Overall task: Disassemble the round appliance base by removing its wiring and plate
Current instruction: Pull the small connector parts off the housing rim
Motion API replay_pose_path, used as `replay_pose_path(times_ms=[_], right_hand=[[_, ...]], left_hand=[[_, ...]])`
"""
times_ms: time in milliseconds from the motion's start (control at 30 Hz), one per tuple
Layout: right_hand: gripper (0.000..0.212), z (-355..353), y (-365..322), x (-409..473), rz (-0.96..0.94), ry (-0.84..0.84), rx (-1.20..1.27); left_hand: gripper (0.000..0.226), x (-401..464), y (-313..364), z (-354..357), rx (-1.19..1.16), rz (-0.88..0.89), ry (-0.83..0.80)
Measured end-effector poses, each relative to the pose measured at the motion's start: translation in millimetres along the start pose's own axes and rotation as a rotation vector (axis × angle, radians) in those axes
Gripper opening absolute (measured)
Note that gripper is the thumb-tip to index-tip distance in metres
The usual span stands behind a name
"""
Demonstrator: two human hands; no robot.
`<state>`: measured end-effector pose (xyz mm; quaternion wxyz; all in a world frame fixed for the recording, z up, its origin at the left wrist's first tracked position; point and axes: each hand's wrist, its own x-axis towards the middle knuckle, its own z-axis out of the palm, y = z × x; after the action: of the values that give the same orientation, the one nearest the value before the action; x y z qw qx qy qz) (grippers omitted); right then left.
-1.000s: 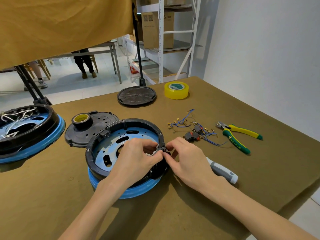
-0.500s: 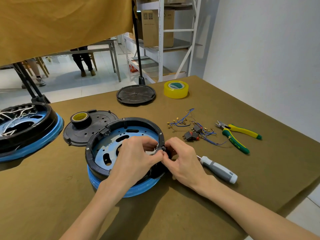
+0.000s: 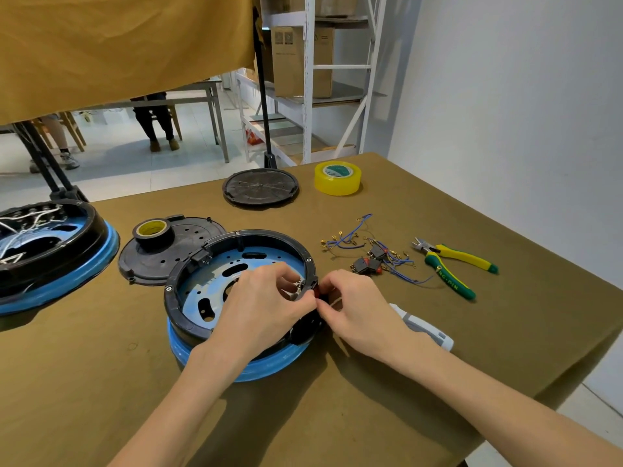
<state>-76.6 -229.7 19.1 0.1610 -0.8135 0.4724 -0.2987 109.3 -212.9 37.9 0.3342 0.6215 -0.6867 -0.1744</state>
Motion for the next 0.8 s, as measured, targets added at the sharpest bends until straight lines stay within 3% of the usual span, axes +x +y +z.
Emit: replay_pose_path(times_ms=[267, 467, 667, 800], right_hand=[[0.013, -13.0, -12.7, 7.7, 0.090, -0.078, -0.094], [0.015, -17.0, -13.3, 10.9, 0.058, -0.134, -0.147], [0.009, -17.7, -1.7, 8.7, 0.194, -0.153, 0.136], [0.012, -12.3, -4.9, 7.6, 0.191, -0.095, 0.079]], left_hand=[[0.018, 3.1, -3.2, -1.0, -0.120, -0.033, -0.063], [0.018, 3.2, -3.8, -0.6, -0.137, -0.012, -0.063], [0.019, 4.7, -6.1, -1.8, -0.158, -0.010, -0.103], [0.015, 4.0, -4.6, -1.4, -0.142, 0.004, -0.088]])
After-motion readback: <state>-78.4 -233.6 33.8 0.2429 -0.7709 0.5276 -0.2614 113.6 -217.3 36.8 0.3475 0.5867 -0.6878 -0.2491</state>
